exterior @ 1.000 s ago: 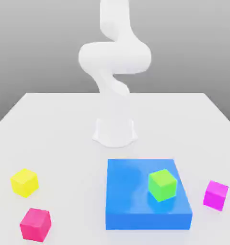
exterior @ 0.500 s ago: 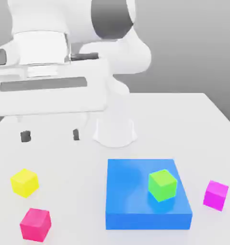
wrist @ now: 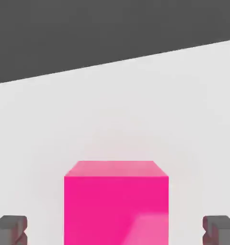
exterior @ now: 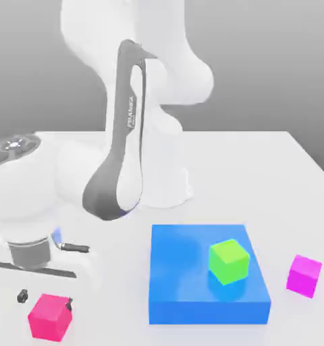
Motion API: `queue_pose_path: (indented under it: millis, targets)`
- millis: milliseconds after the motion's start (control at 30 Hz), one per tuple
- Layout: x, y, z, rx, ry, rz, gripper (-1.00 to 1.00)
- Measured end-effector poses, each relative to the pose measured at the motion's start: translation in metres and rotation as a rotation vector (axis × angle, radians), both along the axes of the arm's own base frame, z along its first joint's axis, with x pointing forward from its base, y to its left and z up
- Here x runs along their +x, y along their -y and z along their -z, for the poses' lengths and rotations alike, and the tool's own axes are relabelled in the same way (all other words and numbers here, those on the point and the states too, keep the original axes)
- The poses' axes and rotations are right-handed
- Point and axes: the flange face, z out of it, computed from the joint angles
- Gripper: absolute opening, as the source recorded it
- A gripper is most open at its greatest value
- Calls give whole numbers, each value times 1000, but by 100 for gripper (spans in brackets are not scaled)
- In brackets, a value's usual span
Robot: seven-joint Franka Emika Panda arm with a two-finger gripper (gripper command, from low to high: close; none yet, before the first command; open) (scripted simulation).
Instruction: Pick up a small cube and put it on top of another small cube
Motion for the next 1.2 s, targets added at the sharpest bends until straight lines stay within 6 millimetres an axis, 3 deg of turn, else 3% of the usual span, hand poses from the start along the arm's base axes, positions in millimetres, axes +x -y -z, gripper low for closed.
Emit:
queue_pose_path:
  millis: [200, 367, 400, 567, 700, 867, 967, 1000, 1100, 1133, 1200]
  targets:
    - [0, 0, 4, 1, -1, 0, -100]
    - [0, 0, -48, 0, -1, 0, -100]
    - [4, -14, -56, 5, -1, -31, -100]
    - [25, -136, -72, 34, -7, -301, -100]
    - [17, -236, -82, 44, -10, -529, -100]
    - [-25, -363, -99, 36, -10, -844, -100]
    - [-83, -462, -104, 13, -6, -1119, -100]
    - [-93, -477, -97, 6, -4, -1165, -100]
    - [-100, -486, -63, 0, -2, -1196, -100]
    - [-101, -487, -55, 0, -2, -1199, 100]
    - [-101, -487, -55, 0, -2, -1199, 100]
